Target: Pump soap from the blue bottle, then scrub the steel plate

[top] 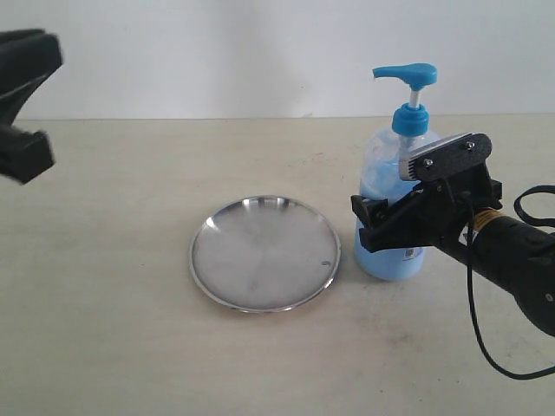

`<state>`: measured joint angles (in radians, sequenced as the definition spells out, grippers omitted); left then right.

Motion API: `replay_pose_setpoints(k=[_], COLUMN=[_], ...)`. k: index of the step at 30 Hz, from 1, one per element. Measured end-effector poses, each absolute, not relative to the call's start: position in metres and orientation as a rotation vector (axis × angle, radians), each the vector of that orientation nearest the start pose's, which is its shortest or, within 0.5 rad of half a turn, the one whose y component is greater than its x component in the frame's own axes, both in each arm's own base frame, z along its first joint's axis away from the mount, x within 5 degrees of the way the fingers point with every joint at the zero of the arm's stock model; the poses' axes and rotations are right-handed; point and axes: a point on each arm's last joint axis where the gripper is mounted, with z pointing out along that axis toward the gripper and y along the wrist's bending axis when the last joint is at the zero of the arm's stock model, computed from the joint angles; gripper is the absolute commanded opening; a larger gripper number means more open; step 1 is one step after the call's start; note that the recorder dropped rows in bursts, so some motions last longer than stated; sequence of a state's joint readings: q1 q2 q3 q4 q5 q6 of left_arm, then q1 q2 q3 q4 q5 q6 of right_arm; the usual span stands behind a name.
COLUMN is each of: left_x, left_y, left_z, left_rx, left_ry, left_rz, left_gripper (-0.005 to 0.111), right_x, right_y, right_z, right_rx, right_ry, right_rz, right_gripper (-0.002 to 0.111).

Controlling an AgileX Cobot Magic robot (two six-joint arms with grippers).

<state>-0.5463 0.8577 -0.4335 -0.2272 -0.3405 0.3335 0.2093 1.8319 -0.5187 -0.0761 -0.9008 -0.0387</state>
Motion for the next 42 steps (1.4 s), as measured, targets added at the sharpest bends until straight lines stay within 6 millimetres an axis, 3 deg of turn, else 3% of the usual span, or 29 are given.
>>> replay_pose_setpoints(k=[1,3,8,12,14,19,30,42], left_x=[0.151,0.132,0.101,0.091,0.089,0.082,0.081,0.081], left_y=[-0.082,-0.065,-0.038,-0.021,-0.016,-0.021,-0.02,-0.02], left_z=[0.294,0.274,0.228,0.209,0.206,0.204,0.205,0.205], left_rx=[0.441,0.39,0.437,0.262,0.172,0.217,0.211,0.211], left_ry=[1.524,1.551,1.576,1.623,1.641,1.659,1.647,1.647], left_rz=[-0.27,-0.249,-0.088,-0.086,-0.114,-0.214,-0.216,-0.216], left_gripper=[0.004,0.004,0.004,0.004,0.004,0.004,0.004,0.004], right_x=[0.294,0.294,0.294,0.294,0.294,0.294,0.293,0.284], right_y=[0.068,0.068,0.068,0.068,0.068,0.068,0.068,0.065], right_z=[0.128,0.128,0.128,0.128,0.128,0.128,0.129,0.17], right_rx=[-0.319,-0.321,-0.321,-0.322,-0.322,-0.327,-0.331,-0.332], right_ry=[1.872,1.872,1.872,1.874,1.874,1.873,1.876,1.833], right_rz=[0.14,0.141,0.141,0.141,0.141,0.135,0.131,0.108], right_gripper=[0.058,0.071,0.079,0.079,0.079,0.079,0.079,0.078])
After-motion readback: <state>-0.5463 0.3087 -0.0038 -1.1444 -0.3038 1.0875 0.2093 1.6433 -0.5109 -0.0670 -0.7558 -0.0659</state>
